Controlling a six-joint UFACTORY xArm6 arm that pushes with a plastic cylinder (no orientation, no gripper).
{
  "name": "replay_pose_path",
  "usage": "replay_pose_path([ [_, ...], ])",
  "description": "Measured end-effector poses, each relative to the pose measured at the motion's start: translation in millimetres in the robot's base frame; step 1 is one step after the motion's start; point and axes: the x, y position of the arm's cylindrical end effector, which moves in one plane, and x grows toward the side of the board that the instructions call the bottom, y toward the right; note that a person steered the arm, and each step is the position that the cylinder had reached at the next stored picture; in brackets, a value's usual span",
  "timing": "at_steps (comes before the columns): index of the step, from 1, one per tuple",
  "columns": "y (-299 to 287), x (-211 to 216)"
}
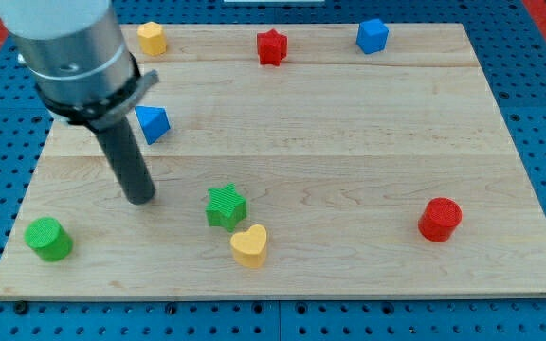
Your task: Move the green star to the red circle
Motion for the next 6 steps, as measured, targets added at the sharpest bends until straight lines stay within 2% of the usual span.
replay_pose_path([
  [2, 103.0, 5.8],
  [3, 63.0, 15.8],
  [4, 72.6, 25.8],
  [5, 115.5, 16.9],
  [6, 205.6, -0.6],
])
